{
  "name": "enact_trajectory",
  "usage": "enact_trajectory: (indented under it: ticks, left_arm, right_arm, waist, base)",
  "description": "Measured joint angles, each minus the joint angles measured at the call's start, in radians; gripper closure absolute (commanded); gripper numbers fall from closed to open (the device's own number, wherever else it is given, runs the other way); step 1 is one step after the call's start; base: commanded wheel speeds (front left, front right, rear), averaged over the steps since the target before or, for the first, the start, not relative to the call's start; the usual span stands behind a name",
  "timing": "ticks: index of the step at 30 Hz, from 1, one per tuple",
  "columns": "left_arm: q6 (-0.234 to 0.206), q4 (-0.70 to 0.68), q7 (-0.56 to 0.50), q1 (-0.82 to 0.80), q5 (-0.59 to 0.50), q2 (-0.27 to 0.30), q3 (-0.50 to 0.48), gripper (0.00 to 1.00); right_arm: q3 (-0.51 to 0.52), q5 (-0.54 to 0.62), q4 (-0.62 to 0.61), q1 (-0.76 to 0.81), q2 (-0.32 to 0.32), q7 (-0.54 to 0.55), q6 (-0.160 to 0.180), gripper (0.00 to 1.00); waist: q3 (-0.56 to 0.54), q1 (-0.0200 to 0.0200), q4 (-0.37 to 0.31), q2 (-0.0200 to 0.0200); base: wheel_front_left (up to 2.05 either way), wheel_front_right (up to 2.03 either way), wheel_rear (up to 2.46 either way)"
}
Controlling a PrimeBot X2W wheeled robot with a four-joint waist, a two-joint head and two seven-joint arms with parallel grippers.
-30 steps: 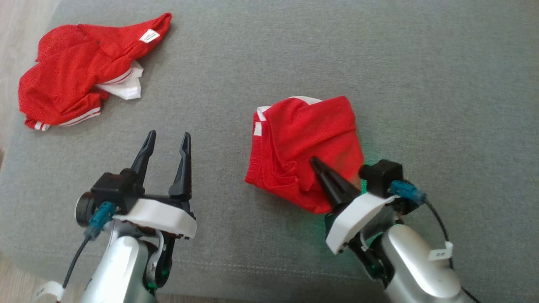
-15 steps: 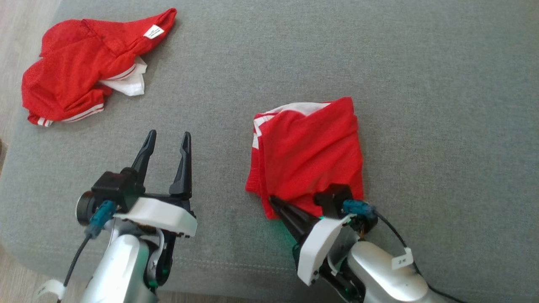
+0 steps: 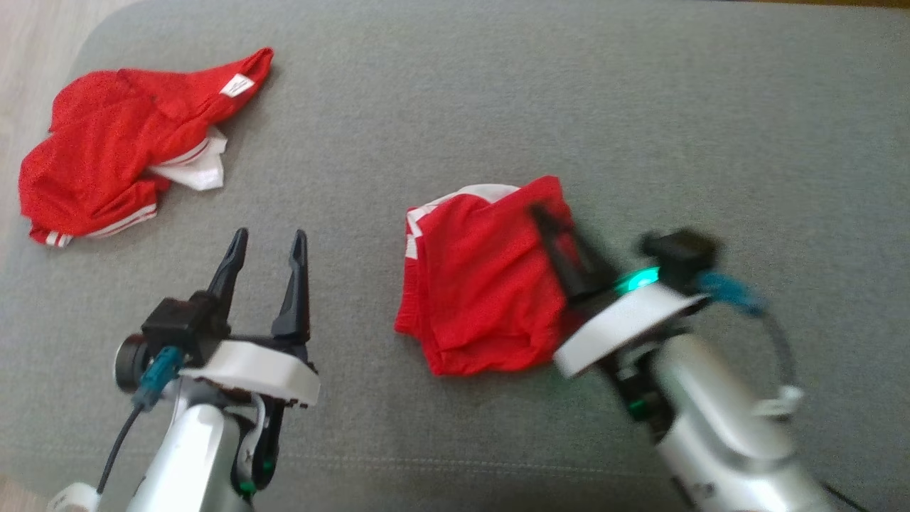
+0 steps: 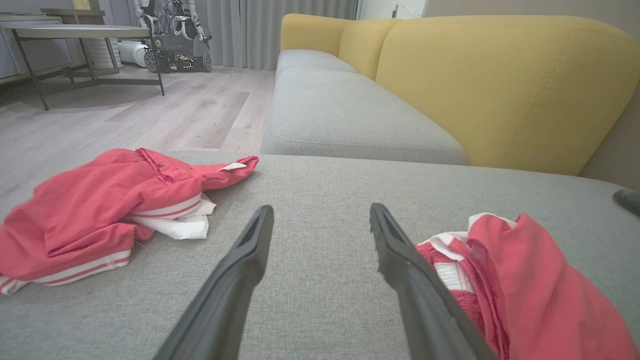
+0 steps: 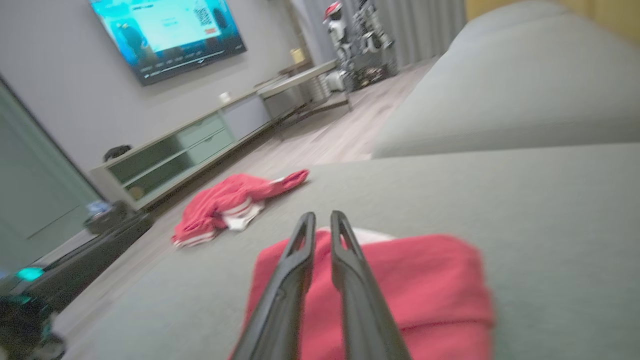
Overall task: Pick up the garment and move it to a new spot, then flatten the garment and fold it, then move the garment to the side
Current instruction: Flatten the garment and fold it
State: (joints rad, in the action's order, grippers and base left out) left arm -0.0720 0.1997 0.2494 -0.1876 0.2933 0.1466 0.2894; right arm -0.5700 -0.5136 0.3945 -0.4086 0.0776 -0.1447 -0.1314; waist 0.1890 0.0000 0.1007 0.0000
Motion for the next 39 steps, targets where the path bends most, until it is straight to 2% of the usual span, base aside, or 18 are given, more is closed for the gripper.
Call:
enact_trajectory:
  ticks: [7,12,19,26,39]
  left_arm:
    - [-0.016,-0.016,0.0,0.029,0.009,0.016,-0.012,0.0]
    - [-0.025,-0.039,-0.002,0.035,0.01,0.033,-0.016,0.0]
    - [-0.027,-0.057,-0.016,0.095,0.01,0.056,-0.015,0.0]
    - [-0.035,-0.078,-0.035,0.153,0.01,0.069,-0.01,0.0]
    - [-0.049,-0.098,-0.064,0.203,0.012,0.089,-0.006,0.0]
  right_arm:
    - [0.358,0.188,-0.121,0.113,0.018,0.038,0.0,0.0]
    - [0.485,0.269,-0.217,0.194,0.008,0.092,0.0,0.0]
    - [0.551,0.315,-0.317,0.304,-0.011,0.159,0.0,0.0]
    - [0.566,0.331,-0.386,0.414,-0.027,0.208,0.0,0.0]
    - [0.579,0.339,-0.437,0.47,-0.031,0.252,0.0,0.0]
  waist:
    - [-0.029,0.0,-0.036,0.0]
    - [-0.045,0.0,-0.046,0.0]
    - [-0.1,0.0,-0.052,0.0]
    - [-0.157,0.0,-0.055,0.0]
    - [-0.201,0.0,-0.059,0.0]
  base:
    - [0.0,0.0,0.0]
    - [0.0,0.0,0.0]
    - [0.0,0.0,0.0]
    - [0.0,0.0,0.0]
    - [0.0,0.0,0.0]
